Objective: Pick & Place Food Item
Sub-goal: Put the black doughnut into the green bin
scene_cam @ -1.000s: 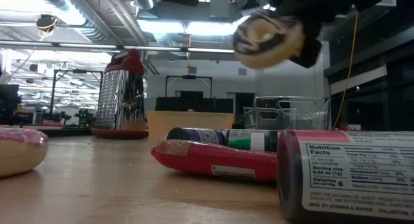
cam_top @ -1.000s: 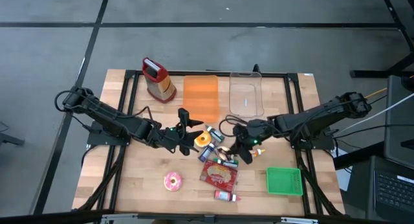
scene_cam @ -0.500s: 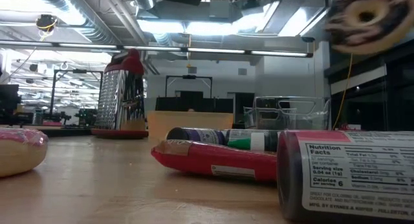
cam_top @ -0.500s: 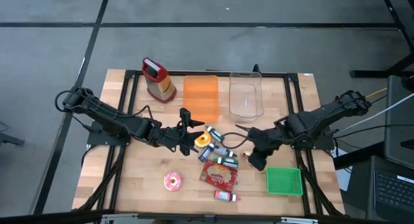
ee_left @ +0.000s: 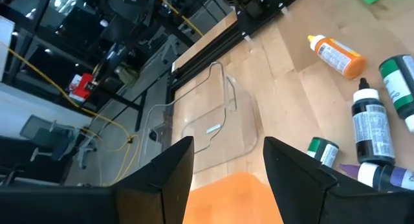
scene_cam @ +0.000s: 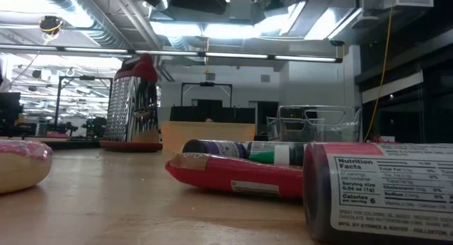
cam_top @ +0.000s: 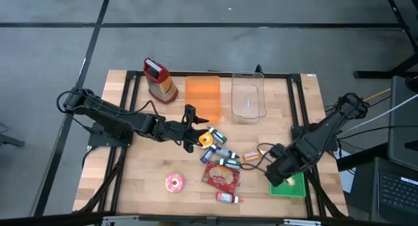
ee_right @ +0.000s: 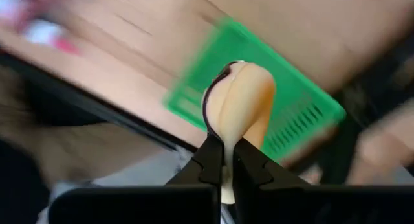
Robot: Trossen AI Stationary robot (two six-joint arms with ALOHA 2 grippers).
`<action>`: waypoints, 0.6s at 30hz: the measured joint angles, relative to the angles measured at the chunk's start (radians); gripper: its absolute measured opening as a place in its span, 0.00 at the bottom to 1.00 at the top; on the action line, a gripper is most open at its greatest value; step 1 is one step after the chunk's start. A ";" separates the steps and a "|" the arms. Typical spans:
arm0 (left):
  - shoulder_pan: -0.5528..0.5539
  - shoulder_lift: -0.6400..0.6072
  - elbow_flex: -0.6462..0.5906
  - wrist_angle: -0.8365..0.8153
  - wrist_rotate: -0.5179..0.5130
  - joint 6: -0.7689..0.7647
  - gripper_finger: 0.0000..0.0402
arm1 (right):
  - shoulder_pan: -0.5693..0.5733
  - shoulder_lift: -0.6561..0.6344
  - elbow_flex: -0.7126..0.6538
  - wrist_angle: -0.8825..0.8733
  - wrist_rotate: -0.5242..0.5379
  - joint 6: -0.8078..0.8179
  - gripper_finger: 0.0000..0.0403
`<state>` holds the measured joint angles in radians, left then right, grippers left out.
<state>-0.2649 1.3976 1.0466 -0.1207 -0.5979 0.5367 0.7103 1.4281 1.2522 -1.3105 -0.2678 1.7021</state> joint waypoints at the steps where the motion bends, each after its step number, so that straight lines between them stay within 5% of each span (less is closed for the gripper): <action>1: 0.004 0.000 0.000 0.003 0.010 0.000 0.45 | 0.009 0.015 0.000 -0.012 -0.025 0.014 0.03; 18: 0.012 0.000 0.000 0.021 0.035 -0.008 0.45 | 0.034 0.193 -0.040 -0.029 -0.149 -0.045 0.10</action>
<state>-0.2531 1.3979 1.0465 -0.0998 -0.5625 0.5289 0.7441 1.6207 1.2121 -1.3399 -0.4167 1.6569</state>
